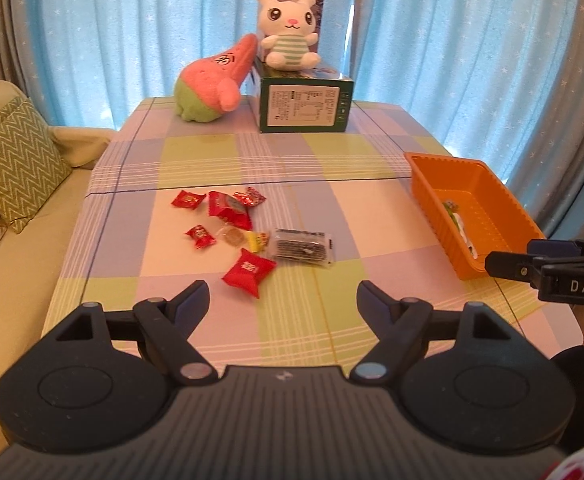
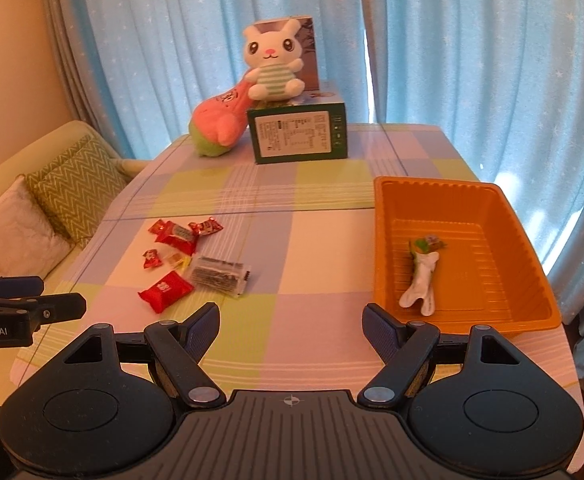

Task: Organize snacks
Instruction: 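Move the left gripper to the red square candy and grasp it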

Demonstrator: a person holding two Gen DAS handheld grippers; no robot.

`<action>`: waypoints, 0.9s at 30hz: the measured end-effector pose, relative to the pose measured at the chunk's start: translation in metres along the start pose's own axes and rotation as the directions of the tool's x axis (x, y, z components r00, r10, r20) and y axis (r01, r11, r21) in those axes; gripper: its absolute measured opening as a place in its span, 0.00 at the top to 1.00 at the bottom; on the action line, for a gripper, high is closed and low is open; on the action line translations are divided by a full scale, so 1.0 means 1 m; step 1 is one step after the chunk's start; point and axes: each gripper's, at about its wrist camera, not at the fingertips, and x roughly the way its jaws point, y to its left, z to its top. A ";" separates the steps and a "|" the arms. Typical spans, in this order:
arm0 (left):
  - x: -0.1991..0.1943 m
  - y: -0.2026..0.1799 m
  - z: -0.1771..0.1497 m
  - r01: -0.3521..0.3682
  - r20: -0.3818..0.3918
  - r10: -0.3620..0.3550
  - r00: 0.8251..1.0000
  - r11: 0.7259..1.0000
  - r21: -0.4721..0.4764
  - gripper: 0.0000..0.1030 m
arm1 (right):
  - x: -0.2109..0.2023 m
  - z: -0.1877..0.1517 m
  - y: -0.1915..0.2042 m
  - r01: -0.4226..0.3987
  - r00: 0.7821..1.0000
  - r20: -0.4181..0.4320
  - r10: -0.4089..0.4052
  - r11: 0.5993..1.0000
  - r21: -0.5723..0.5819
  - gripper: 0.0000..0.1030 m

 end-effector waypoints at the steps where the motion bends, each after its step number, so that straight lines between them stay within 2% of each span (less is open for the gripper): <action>1: 0.000 0.003 -0.001 -0.006 -0.001 0.006 1.000 1.000 -0.003 0.23 | 0.001 0.000 0.002 -0.003 1.000 -0.001 0.003 1.000 -0.002 0.24; 14: 0.012 0.027 -0.013 -0.037 -0.031 0.037 0.999 0.999 -0.001 0.23 | 0.018 -0.006 0.014 -0.026 1.000 -0.009 0.026 1.000 0.002 0.24; 27: 0.067 0.037 -0.004 0.021 -0.102 -0.011 0.995 0.995 0.093 0.25 | 0.062 -0.007 0.021 -0.047 0.998 -0.046 0.045 0.998 -0.043 0.24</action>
